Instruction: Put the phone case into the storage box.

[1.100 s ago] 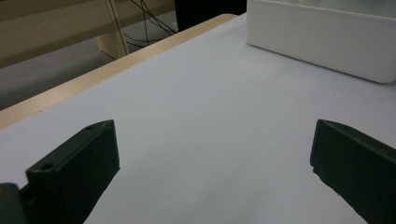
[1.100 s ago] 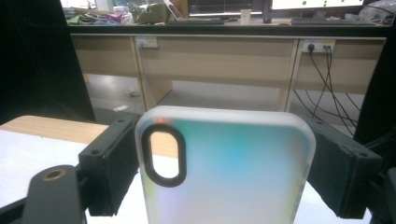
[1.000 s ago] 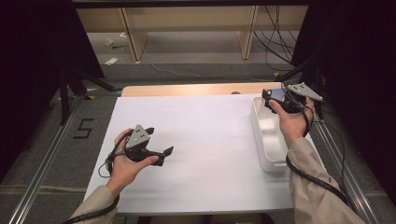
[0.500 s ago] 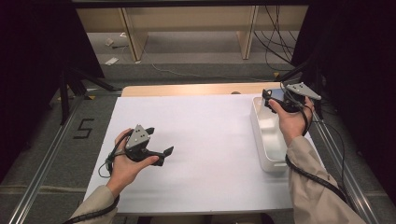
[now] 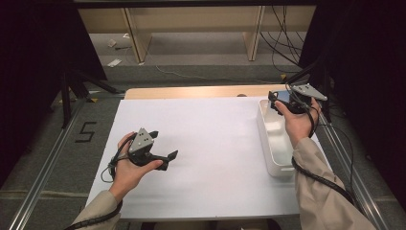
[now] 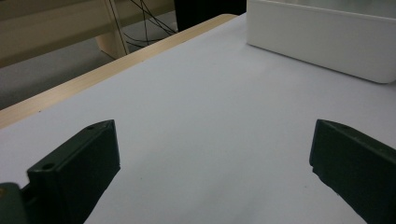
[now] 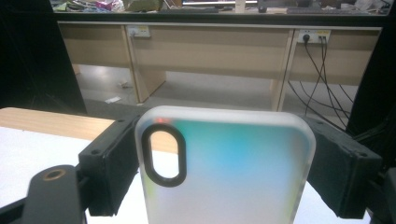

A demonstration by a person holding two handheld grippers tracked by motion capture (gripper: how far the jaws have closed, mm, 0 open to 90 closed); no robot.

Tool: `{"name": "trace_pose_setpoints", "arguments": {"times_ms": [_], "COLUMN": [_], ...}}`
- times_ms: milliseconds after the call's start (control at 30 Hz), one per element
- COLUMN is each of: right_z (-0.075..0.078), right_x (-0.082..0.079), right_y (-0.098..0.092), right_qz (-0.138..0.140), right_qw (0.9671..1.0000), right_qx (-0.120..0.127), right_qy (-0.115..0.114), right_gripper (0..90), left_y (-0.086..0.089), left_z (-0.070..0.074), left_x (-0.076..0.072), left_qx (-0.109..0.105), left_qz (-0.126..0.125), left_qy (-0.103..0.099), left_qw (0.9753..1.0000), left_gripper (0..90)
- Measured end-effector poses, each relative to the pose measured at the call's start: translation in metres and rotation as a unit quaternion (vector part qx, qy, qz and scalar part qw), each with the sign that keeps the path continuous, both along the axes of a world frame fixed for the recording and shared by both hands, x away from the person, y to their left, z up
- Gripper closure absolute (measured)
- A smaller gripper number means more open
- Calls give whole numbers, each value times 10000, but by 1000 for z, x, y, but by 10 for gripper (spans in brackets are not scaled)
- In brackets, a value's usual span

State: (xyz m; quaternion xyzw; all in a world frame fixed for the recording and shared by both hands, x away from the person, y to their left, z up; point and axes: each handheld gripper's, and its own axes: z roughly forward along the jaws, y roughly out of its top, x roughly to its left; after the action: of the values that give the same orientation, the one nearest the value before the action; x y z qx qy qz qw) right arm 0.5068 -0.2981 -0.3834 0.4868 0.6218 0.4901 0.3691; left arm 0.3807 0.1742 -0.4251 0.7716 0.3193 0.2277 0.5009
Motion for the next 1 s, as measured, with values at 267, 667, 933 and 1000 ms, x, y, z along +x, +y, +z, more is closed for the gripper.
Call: {"name": "trace_pose_setpoints", "arguments": {"times_ms": [267, 667, 933, 1000], "right_z": [2, 0, 0, 0], "right_x": [4, 10, 13, 15], "right_y": [-1, -2, -1, 0], "right_qz": [-28, -68, -61, -61], "right_qw": [10000, 9999, 9999, 9999], "right_qx": [-16, -42, -63, -74], "right_qy": [11, 67, 90, 85], "right_gripper": [186, 186, 185, 185], "left_y": [0, 0, 0, 0], "left_z": [0, 0, 0, 0], "left_x": [0, 0, 0, 0], "left_qx": [-13, 0, -2, 0], "left_qz": [8, 3, 4, 2], "left_qy": [10, 5, 0, 4], "left_qw": [10000, 10000, 10000, 10000], "left_gripper": [9, 9, 9, 9]}}
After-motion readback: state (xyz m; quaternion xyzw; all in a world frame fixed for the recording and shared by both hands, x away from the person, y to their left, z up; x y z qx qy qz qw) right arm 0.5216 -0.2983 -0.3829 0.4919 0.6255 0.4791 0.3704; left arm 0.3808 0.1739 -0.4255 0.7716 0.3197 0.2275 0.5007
